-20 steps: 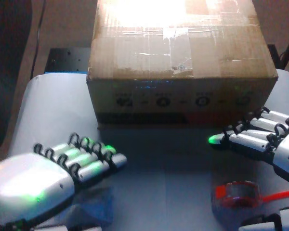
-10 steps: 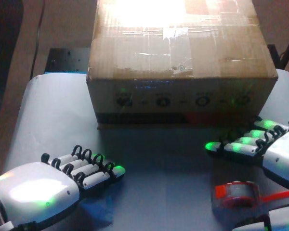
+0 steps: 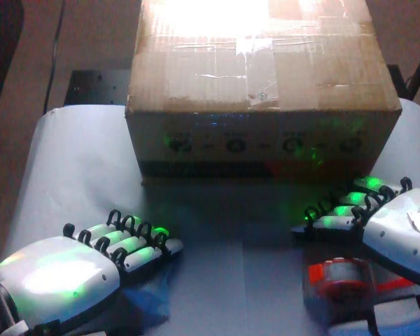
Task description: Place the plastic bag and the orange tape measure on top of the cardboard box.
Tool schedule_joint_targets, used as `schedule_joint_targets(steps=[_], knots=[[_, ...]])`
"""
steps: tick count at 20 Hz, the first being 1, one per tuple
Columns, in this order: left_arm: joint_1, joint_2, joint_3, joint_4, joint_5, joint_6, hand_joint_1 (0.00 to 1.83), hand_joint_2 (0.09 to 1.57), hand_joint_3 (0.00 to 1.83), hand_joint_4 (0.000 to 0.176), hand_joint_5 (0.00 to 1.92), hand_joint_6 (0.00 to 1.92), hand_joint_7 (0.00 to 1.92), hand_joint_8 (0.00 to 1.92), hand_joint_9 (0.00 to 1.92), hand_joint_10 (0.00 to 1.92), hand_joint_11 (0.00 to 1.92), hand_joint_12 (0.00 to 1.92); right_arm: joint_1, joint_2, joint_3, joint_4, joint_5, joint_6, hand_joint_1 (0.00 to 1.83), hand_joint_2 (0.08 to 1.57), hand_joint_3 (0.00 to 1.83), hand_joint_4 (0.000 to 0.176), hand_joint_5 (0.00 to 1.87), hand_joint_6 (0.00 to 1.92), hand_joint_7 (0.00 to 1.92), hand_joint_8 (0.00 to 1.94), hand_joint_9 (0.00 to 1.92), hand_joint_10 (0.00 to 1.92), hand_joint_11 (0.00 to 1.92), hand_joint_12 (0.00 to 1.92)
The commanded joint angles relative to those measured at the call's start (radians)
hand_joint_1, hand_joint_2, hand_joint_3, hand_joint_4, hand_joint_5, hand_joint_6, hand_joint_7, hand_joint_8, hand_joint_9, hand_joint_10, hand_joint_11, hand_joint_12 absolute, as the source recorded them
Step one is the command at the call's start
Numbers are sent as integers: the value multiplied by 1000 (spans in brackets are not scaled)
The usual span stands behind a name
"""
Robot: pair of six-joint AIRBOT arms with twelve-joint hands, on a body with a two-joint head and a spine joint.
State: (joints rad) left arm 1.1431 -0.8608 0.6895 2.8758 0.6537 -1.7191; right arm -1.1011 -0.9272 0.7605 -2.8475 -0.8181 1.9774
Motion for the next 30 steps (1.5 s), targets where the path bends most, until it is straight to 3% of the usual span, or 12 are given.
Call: schedule_joint_targets(steps=[1,2,3,4,6,18,20,21,23,25,27,30], knots=[[8,-13,4,-3,11,-6,662,1439,15,0,272,72,132,41,52,48,0,495,2,-10,0,-15,-12,-4,1148,973,5,0,735,497,665,846,569,1057,345,1515],[10,-13,3,-5,11,-6,819,1477,3,0,180,616,28,665,1,591,0,1028,2,-10,0,-15,-12,-4,1217,1155,2,0,908,946,855,1346,682,1310,557,1614],[12,-13,3,-6,11,-6,823,1522,0,0,315,1868,0,1093,0,987,0,1393,2,-10,0,-15,-12,-4,1254,1145,0,0,978,824,893,1377,759,1387,656,1625],[14,-13,3,-9,11,-6,926,1495,0,0,413,1809,270,1788,0,1584,0,1804,2,-10,-1,-15,-12,-4,1255,1162,1,0,938,807,881,1452,894,1464,839,1655],[16,-13,5,-14,13,-7,1163,1443,0,0,406,1729,399,1853,340,1895,21,1920,2,-9,-5,-15,-12,-4,1247,1188,1,0,881,863,843,1526,971,1579,967,1721],[0,-14,42,-46,114,-10,1230,1449,1,0,331,1904,439,1781,348,1921,0,1895,16,58,-45,-40,-67,-3,1246,1190,0,0,871,881,843,1525,1015,1517,997,1728],[-29,1,43,-28,152,-17,1237,1442,0,0,340,1921,451,1774,359,1877,1,1871,30,84,-60,-57,-92,0,1331,1229,3,0,769,943,709,1549,789,1622,970,1767],[-42,11,44,-1,170,-53,1237,1443,0,0,337,1921,456,1796,353,1876,9,1836,35,95,-68,-66,-106,4,1255,1216,0,0,827,921,778,1589,978,1653,1026,1813],[-49,31,51,63,215,-168,1228,1454,2,0,327,1921,437,1881,331,1874,27,1842,36,112,-82,-75,-132,8,1249,1189,0,0,886,851,841,1529,1055,1592,1051,1782],[-61,56,41,94,261,-208,1225,1452,2,0,337,1860,448,1881,322,1921,63,1920,50,123,-91,-86,-138,13,1380,1118,0,0,926,951,961,1043,975,1270,909,1582],[-78,83,19,118,291,-208,1233,1443,0,0,356,1806,450,1874,344,1919,73,1901,60,137,-98,-107,-153,36,1365,1185,3,0,822,908,796,1382,824,1520,942,1692],[-101,118,-12,136,325,-209,1240,1427,0,0,408,1779,422,1814,395,1919,152,1921,68,182,-136,-130,-193,49,1230,1221,4,0,830,949,772,1639,1077,1682,1099,1827]])
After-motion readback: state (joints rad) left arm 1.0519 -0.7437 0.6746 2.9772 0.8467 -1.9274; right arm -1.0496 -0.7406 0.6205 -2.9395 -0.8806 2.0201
